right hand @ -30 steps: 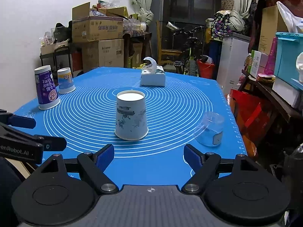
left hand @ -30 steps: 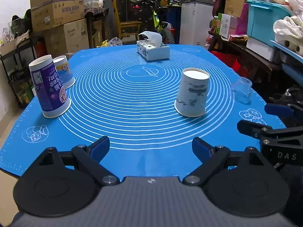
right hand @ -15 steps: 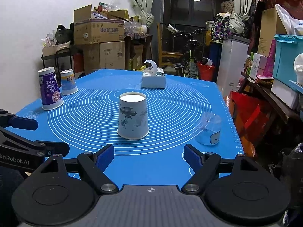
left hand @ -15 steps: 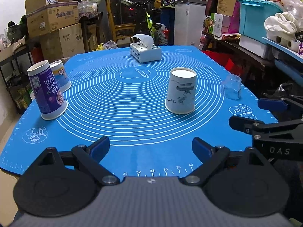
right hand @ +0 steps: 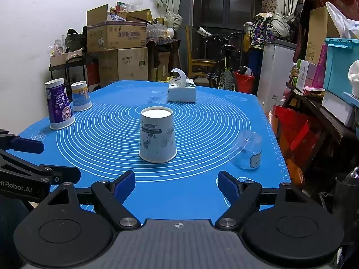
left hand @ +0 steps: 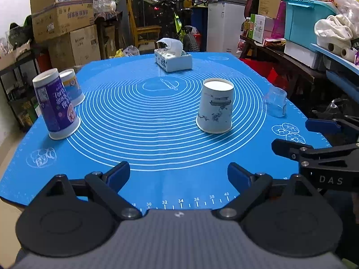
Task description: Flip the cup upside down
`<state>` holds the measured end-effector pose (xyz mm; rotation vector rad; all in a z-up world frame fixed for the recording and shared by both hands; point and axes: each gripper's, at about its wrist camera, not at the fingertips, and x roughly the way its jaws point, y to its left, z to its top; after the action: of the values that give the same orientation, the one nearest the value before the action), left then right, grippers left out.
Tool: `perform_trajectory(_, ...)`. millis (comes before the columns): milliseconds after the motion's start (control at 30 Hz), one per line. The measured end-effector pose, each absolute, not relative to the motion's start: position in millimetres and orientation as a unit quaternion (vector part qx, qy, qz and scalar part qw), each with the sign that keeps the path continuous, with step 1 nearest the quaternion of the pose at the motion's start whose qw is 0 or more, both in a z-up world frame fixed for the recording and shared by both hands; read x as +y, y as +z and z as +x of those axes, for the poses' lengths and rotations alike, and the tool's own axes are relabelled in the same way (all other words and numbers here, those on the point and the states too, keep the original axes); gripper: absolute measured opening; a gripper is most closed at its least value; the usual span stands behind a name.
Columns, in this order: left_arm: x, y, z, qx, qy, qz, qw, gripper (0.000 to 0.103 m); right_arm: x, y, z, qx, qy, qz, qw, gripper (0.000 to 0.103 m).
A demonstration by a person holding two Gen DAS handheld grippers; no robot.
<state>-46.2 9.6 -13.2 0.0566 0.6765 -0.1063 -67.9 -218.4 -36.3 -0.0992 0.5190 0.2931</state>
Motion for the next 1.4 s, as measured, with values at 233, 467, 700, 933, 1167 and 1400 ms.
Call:
perform_trajectory(233, 11.6, -14.3, -44.3, 0.334, -0.048, 0.030, 0.941, 0.093, -218.0, -38.8, -66.6, 0.259, 0.144, -0.049, 0.954, 0.084)
perform_trajectory(467, 11.7, -15.5, -44.0, 0.335, -0.049, 0.031, 0.940, 0.093, -218.4, -39.6, -66.7, 0.258, 0.144, -0.049, 0.954, 0.084)
perform_trajectory(700, 10.1, -17.0, -44.4, 0.335, -0.051, 0.034, 0.940, 0.093, -219.7, -40.6, -66.1, 0.256, 0.145, -0.047, 0.954, 0.084)
perform_trajectory(933, 8.5, -16.8, -45.8, 0.334, -0.052, 0.036, 0.940, 0.093, -219.5, -40.8, -66.1, 0.256, 0.145, -0.047, 0.954, 0.084)
perform_trajectory(1167, 8.6, -17.6, -45.4, 0.337, -0.053, 0.035, 0.939, 0.093, -219.4, -40.9, -66.1, 0.257, 0.145, -0.047, 0.954, 0.084)
perform_trajectory(1400, 8.6, -17.3, -44.9, 0.337, -0.052, 0.036, 0.940, 0.093, -219.4, -41.3, -66.3, 0.258, 0.145, -0.047, 0.954, 0.085)
